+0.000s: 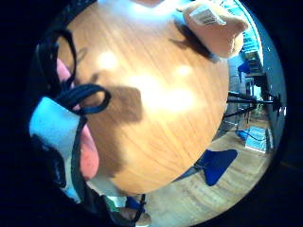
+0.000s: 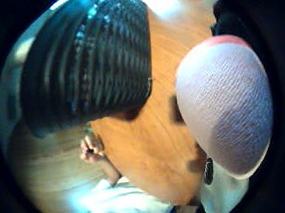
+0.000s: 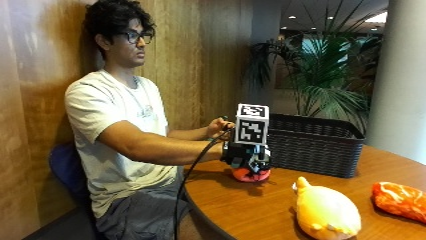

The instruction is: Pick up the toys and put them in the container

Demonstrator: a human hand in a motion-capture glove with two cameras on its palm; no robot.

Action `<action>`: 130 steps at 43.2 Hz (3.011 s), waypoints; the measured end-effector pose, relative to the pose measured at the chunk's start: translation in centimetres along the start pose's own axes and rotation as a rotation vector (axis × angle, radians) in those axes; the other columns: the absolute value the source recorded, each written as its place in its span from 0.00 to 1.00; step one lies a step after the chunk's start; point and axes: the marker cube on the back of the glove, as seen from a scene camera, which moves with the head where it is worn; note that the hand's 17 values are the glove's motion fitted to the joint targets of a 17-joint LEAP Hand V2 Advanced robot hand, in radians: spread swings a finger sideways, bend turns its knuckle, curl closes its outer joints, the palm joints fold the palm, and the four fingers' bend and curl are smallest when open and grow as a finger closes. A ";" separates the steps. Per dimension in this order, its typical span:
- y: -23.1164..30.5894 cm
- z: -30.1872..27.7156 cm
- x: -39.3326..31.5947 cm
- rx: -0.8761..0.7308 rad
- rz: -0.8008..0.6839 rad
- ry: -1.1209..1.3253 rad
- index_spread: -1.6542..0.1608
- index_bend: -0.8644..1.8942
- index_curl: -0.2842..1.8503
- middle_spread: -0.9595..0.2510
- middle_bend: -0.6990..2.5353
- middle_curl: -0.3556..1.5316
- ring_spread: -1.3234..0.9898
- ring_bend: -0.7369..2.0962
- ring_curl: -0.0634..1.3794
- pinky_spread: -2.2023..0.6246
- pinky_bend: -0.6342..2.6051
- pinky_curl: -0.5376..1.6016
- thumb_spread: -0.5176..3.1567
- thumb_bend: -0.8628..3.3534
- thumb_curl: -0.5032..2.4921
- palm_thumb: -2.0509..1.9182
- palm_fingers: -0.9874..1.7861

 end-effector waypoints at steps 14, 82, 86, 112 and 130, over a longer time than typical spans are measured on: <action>-0.2 -8.3 -2.2 0.119 -0.042 0.055 0.70 0.45 0.26 0.54 0.42 0.39 0.38 0.65 0.43 0.64 0.54 0.46 0.40 0.27 0.41 0.73 0.74; -13.6 -17.1 -27.9 0.179 -0.218 0.132 0.70 0.45 0.48 0.53 0.39 0.60 0.35 0.63 0.57 0.66 0.61 0.48 0.32 0.25 0.52 0.72 0.39; -13.6 -16.7 -27.3 0.138 -0.180 0.191 0.71 0.42 0.46 0.59 0.36 0.58 0.39 0.60 0.56 0.69 0.62 0.48 0.38 0.23 0.50 0.66 0.32; -9.3 -16.7 -24.2 0.065 -0.198 0.165 0.75 0.37 0.36 0.79 0.26 0.44 0.57 0.37 0.41 0.80 0.54 0.42 0.48 0.20 0.37 0.59 0.31; -0.6 -13.8 -17.9 0.091 -0.123 0.157 0.76 0.37 0.34 0.81 0.26 0.40 0.60 0.32 0.37 0.80 0.51 0.41 0.52 0.20 0.33 0.57 0.32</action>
